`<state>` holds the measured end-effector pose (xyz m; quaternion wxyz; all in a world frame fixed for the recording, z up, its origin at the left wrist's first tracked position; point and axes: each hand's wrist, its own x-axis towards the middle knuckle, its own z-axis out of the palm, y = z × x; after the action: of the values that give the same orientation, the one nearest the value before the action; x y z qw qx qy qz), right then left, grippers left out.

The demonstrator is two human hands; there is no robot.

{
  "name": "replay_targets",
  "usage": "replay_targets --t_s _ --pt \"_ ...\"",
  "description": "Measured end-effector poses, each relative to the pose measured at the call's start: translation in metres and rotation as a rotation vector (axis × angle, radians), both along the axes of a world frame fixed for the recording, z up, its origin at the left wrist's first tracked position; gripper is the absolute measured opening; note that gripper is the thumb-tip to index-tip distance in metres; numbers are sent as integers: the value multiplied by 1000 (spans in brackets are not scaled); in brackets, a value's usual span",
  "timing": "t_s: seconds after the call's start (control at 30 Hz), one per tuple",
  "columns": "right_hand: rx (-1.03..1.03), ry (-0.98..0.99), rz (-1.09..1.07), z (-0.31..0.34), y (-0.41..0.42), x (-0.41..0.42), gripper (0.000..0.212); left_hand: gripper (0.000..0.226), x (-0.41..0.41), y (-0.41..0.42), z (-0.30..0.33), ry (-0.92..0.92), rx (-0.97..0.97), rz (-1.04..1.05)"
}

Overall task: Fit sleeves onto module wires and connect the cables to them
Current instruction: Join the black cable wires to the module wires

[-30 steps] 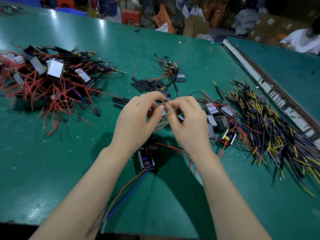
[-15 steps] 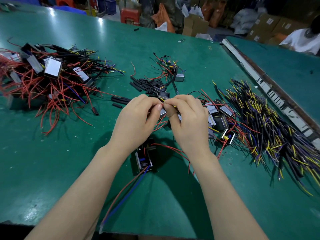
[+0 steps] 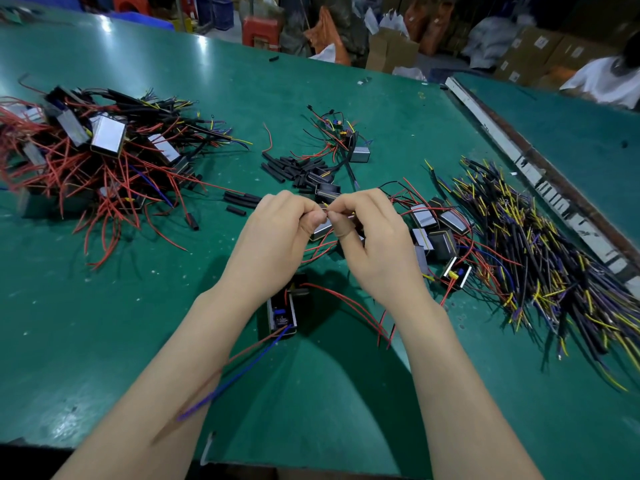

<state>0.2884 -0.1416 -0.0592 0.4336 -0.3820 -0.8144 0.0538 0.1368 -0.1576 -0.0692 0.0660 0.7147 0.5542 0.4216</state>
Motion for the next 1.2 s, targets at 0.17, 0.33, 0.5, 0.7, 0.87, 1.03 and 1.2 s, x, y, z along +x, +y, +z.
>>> replay_targets --t_s 0.17,0.33,0.5,0.7,0.87,1.03,1.2 --pt "-61 -78 -14 0 2 3 19 28 0 -1 0 97 62 43" --pt "-197 -139 49 4 3 7 15 34 1 -5 2 119 137 50" --pt "-444 -94 161 11 0 13 12 38 0 -3 1 90 118 -45" --pt "-734 -46 179 13 -1 15 21 13 1 -3 0 98 173 -99" --pt "-865 20 157 12 2 16 20 20 0 -1 -4 138 272 -207" --pt "-952 164 206 13 2 18 18 15 -6 1 -4 132 351 -211" --pt "-859 101 214 15 0 22 19 16 -9 3 -6 137 344 -233"
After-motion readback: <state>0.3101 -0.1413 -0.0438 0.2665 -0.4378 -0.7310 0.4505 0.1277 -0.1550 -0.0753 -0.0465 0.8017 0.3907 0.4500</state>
